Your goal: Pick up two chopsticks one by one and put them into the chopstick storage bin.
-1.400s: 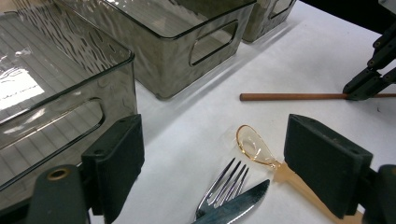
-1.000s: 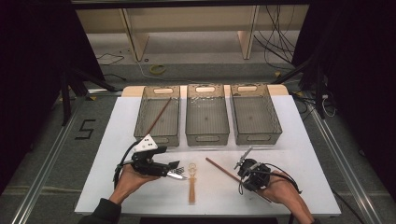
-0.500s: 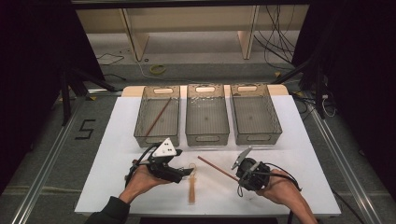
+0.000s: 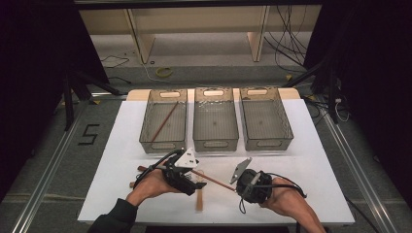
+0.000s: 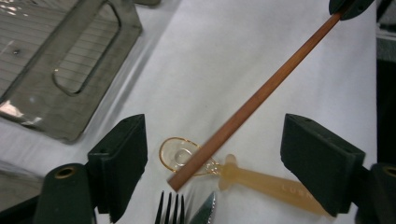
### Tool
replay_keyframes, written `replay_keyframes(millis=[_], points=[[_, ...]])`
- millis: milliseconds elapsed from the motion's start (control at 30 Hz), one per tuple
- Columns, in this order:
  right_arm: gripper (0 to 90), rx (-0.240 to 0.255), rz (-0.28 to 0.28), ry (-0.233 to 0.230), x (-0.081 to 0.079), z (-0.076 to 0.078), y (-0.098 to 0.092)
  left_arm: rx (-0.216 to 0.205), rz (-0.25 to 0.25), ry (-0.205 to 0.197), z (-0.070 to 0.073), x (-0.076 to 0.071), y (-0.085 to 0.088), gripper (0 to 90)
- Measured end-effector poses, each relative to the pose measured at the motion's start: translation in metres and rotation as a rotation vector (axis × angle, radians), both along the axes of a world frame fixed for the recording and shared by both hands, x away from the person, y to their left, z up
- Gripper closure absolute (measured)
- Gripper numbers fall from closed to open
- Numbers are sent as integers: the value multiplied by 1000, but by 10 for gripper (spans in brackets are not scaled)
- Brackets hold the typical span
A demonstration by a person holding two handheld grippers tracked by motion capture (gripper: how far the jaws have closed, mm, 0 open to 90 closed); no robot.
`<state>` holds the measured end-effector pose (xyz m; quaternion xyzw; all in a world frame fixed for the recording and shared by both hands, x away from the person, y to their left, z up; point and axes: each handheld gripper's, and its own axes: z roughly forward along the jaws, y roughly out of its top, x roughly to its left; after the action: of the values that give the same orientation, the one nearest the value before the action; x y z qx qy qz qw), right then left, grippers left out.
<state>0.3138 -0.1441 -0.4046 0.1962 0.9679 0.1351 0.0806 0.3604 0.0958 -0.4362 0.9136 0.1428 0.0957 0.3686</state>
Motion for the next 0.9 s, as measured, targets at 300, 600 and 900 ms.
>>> replay_keyframes(millis=[300,600,900], points=[[858,-3,66,-14,-6,1,10,101,-122,-8,-3,-8,-12,352],[858,-13,104,-16,-9,0,14,131,-194,-26,-2,-14,-17,545],[858,-33,123,-15,-10,-1,14,163,-232,1,-2,-14,-18,708]])
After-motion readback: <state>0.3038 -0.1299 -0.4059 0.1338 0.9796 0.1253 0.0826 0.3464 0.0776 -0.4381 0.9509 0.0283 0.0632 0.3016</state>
